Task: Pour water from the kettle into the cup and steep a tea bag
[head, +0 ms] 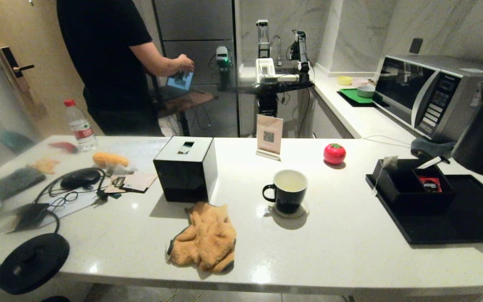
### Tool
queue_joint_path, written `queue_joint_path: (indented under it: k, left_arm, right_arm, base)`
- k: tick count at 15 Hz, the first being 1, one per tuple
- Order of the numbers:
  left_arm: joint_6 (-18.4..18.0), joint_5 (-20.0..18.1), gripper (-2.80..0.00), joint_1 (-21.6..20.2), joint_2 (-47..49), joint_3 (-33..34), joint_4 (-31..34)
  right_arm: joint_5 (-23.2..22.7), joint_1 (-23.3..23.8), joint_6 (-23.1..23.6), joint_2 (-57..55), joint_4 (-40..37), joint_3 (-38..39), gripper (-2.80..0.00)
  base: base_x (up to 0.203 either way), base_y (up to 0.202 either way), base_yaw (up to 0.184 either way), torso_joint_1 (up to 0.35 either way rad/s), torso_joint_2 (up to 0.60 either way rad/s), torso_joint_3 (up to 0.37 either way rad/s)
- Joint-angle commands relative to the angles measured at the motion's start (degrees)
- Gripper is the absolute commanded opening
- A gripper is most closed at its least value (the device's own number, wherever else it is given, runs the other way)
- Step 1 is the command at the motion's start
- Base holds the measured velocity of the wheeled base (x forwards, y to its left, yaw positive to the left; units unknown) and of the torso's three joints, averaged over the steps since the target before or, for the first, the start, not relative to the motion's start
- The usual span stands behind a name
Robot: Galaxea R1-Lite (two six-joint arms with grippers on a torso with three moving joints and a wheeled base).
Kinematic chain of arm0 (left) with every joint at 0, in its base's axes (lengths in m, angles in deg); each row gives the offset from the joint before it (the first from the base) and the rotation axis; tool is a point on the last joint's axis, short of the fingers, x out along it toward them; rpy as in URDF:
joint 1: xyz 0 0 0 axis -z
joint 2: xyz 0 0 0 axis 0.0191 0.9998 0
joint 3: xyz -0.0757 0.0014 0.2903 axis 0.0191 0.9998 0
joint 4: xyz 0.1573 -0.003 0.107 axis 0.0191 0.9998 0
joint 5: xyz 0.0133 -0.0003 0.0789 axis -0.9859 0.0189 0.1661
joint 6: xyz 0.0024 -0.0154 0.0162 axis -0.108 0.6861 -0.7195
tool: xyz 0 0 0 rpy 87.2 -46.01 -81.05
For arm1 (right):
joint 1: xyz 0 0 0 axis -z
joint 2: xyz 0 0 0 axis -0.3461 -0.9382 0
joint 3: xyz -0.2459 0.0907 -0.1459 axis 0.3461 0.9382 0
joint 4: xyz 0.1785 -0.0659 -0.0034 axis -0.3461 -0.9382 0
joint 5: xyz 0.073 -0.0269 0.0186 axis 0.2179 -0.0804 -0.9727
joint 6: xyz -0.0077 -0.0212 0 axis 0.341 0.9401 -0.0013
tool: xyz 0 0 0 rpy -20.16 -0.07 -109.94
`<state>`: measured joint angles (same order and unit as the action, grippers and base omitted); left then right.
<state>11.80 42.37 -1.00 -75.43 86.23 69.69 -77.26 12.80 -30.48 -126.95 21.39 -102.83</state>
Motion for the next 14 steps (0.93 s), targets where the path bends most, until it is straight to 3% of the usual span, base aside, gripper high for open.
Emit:
queue_joint_path:
  k: [1,7,10,14]
  left_arm:
    - [0.02,-0.01,-2.8,-0.01,0.05,0.0,-0.01]
    - [0.02,-0.01,-2.8,-0.01,0.05,0.0,-0.01]
    - [0.02,-0.01,-2.8,-0.01,0.05,0.0,-0.01]
    - [0.02,-0.01,-2.8,-0.01,0.05,0.0,-0.01]
  right_arm:
    - [0.06,2.9,-0.5,-2.09,0.94,0.56,-2.8]
    - [-0.31,8.39,-0.99,-7.75,4.27,0.42,-2.8]
    - [-6.76,10.54,-0.76,-10.61,7.13,0.56,-2.8]
    - [-8.18,10.81,-0.62,-14.53,10.98,0.09,-2.8]
  base:
    - [0.0,0.0,0.0,0.0,0.0,0.0]
    - [0.0,0.0,0.0,0.0,0.0,0.0]
    - [0.0,0.0,0.0,0.0,0.0,0.0]
    - [0.0,0.0,0.0,0.0,0.0,0.0]
